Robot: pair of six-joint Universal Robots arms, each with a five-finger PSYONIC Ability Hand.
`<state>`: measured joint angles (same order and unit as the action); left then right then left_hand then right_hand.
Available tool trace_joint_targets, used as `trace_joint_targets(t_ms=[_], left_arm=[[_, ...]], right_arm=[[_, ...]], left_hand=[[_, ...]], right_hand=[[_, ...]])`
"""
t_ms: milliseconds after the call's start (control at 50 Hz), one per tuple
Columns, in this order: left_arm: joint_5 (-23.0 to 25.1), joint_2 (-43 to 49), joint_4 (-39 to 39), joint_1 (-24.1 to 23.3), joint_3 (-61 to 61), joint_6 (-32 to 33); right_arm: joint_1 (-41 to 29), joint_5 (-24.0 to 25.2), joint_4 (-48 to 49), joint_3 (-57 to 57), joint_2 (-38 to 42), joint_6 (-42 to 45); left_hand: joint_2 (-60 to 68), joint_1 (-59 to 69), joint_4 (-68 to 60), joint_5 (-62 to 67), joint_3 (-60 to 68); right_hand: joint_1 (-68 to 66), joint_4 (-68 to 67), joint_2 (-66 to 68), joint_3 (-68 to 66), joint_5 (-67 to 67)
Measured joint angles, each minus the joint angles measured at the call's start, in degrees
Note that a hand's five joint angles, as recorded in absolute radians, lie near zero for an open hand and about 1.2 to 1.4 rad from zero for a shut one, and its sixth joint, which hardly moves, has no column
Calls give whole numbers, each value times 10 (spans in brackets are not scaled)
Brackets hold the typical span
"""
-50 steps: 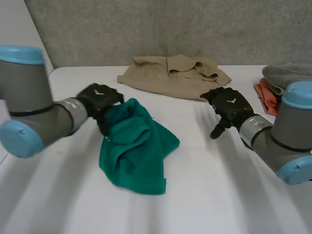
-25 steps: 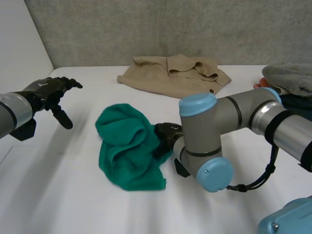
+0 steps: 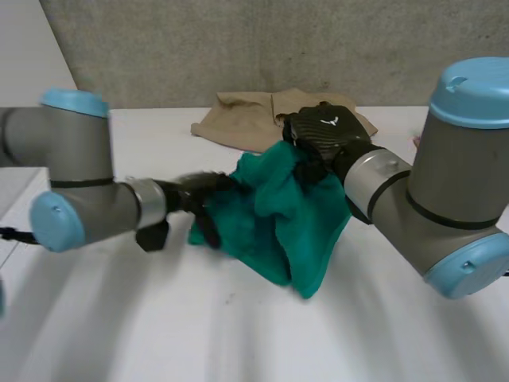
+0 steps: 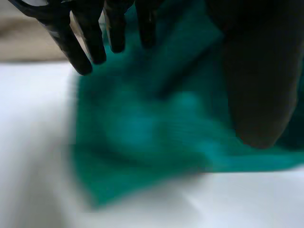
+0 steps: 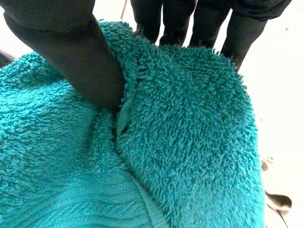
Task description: Fold the laundry.
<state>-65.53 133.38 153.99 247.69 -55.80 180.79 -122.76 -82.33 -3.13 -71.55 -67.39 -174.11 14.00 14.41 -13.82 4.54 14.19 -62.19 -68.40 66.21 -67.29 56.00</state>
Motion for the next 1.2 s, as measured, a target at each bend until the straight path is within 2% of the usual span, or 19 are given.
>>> trace_joint_targets(t_ms=[140, 200, 260, 300, 360, 380, 420, 500, 540, 560, 600, 620, 680, 700, 840, 920, 1100, 1140, 1200], left_arm=[[22, 42, -25, -44, 42, -55], [8, 48, -19, -52, 49, -62], [-34, 52, -1, -56, 56, -62], [-55, 51, 7, -57, 58, -61], [-90, 44, 19, -58, 61, -57], [-98, 38, 21, -58, 61, -54], [-105, 27, 22, -56, 59, -52], [-112, -9, 22, -46, 49, -47], [-116, -40, 22, -33, 31, -45], [-118, -57, 22, -23, 19, -44], [-123, -87, 22, -5, -3, -43], [-126, -103, 23, 8, -17, -42], [-130, -131, 26, 36, -43, -39], [-131, -140, 30, 49, -53, -35], [-98, -116, 47, 71, -37, -14], [-78, -60, 34, 52, 11, -15], [-70, 72, -17, -9, 128, -34], [-63, 89, -25, -21, 145, -39], [-51, 101, -33, -32, 162, -48]], right_arm=[[29, 27, -16, -9, 4, -3], [35, 44, -21, -8, 4, -5], [44, 71, -32, -5, -2, -9], [47, 81, -38, -1, -8, -12], [55, 96, -54, 9, -24, -22], [57, 98, -60, 13, -30, -26], [59, 100, -68, 20, -38, -32], [62, 99, -84, 33, -52, -35], [64, 97, -92, 38, -56, -28], [65, 96, -97, 39, -58, -22], [65, 94, -104, 42, -60, -11], [65, 94, -109, 43, -61, -2], [62, 94, -118, 44, -63, 16], [59, 95, -121, 45, -64, 26], [32, 103, -130, 56, -77, 56], [18, 112, -134, 67, -90, 56], [11, 144, -156, 85, -112, 32], [16, 150, -158, 88, -112, 24], [29, 155, -159, 93, -108, 14]], left_hand=[[38, 33, -44, 35, 35], [38, 33, -44, 35, 35], [48, 44, -53, 45, 45], [95, 99, -99, 92, 93], [236, 251, -232, 223, 234], [348, 364, -351, 342, 345], [439, 455, -437, 427, 430], [477, 471, -480, 471, 472], [398, 390, -400, 393, 396], [275, 250, -285, 278, 282], [209, 183, -218, 211, 210], [133, 102, -132, 125, 133], [133, 102, -132, 125, 133], [-17, -31, 18, -16, -16], [-24, -32, 25, -18, -23], [-24, -32, 25, -18, -23], [-23, -29, 24, -18, -23], [22, 16, -13, 13, 20], [318, 368, -319, 312, 313]], right_hand=[[0, 0, 0, 0, 0], [0, 0, 0, 0, 0], [0, 0, 0, 0, 0], [0, 0, 0, 0, 0], [0, 0, 0, 0, 0], [0, 0, 0, 0, 0], [0, 0, 0, 0, 0], [0, 0, 0, 0, 0], [0, 0, 0, 0, 0], [0, 0, 0, 0, 0], [0, 0, 0, 0, 0], [0, 0, 0, 0, 0], [0, 0, 0, 0, 0], [0, 0, 0, 0, 0], [0, 0, 0, 0, 0], [0, 0, 0, -3, 0], [0, 0, 0, -4, 0], [-1, 0, 0, -4, 0], [-1, -1, 0, -4, 0]])
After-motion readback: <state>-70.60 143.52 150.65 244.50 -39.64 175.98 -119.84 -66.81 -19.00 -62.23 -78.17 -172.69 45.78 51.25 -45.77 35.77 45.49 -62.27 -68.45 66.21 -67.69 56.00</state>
